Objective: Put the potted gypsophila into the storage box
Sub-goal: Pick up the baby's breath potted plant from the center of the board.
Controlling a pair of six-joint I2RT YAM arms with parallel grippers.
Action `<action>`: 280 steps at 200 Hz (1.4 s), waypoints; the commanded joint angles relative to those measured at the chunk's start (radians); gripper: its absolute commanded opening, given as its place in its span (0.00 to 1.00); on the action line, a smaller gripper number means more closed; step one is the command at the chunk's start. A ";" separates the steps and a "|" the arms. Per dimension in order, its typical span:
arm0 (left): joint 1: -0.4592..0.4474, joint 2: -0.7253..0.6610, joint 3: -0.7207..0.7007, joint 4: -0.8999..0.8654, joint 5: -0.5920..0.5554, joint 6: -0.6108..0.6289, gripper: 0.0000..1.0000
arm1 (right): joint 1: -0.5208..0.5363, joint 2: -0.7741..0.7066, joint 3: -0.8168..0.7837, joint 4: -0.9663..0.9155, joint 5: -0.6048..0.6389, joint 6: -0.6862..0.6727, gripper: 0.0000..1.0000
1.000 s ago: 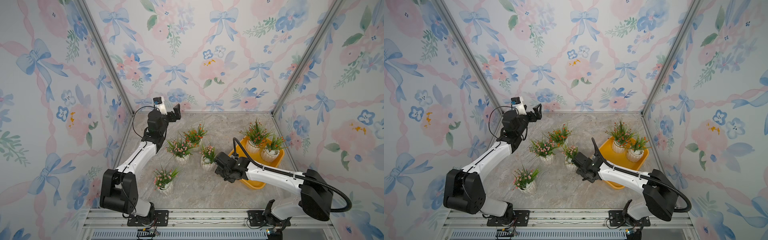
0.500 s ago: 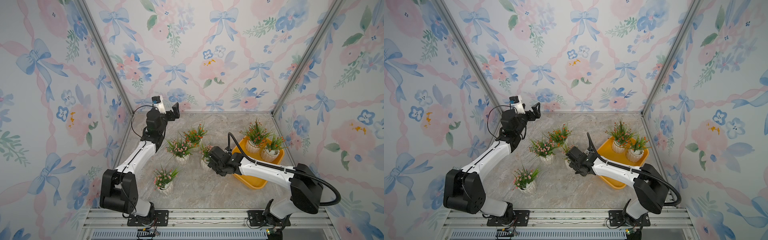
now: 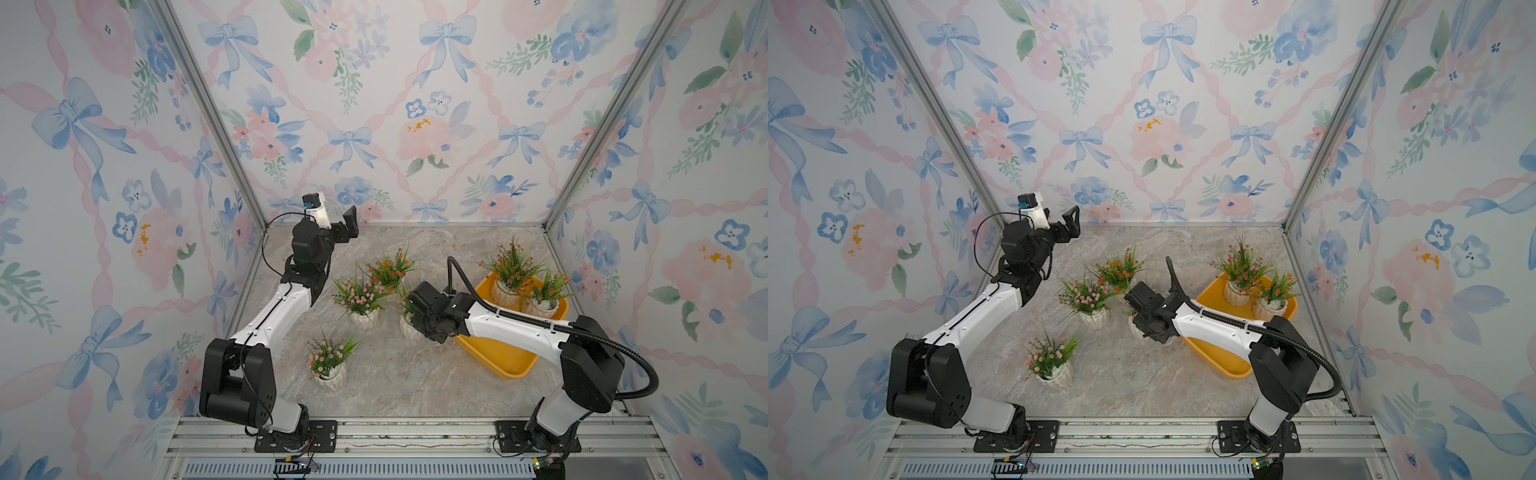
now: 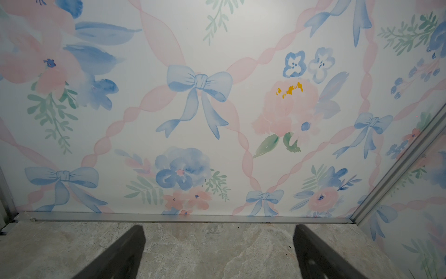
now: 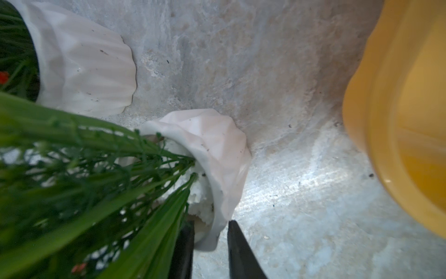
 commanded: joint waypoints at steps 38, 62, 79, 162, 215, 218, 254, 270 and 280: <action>0.010 -0.031 -0.021 0.030 -0.008 -0.002 0.98 | -0.021 0.072 0.021 -0.057 -0.027 -0.006 0.25; 0.010 -0.033 -0.025 0.032 -0.010 0.007 0.98 | -0.023 0.082 0.028 -0.056 -0.030 -0.012 0.21; 0.012 -0.038 -0.026 0.029 -0.021 0.023 0.98 | -0.023 0.076 0.028 -0.057 -0.027 -0.017 0.13; 0.024 -0.043 -0.030 0.030 -0.022 0.026 0.98 | -0.041 0.068 0.086 -0.082 -0.030 -0.096 0.00; 0.024 -0.042 -0.027 0.030 -0.022 0.019 0.98 | -0.106 -0.104 0.115 -0.228 0.065 -0.203 0.00; 0.025 -0.042 -0.027 0.030 -0.021 0.019 0.98 | -0.113 -0.118 0.110 -0.234 0.072 -0.207 0.00; 0.020 -0.032 -0.007 0.031 -0.005 0.021 0.98 | -0.222 -0.332 0.017 -0.293 0.113 -0.235 0.00; 0.011 -0.026 0.001 0.030 -0.009 0.022 0.98 | -0.287 -0.432 -0.043 -0.291 0.112 -0.242 0.00; 0.003 -0.021 0.007 0.030 -0.017 0.022 0.98 | -0.336 -0.487 -0.072 -0.300 0.115 -0.251 0.00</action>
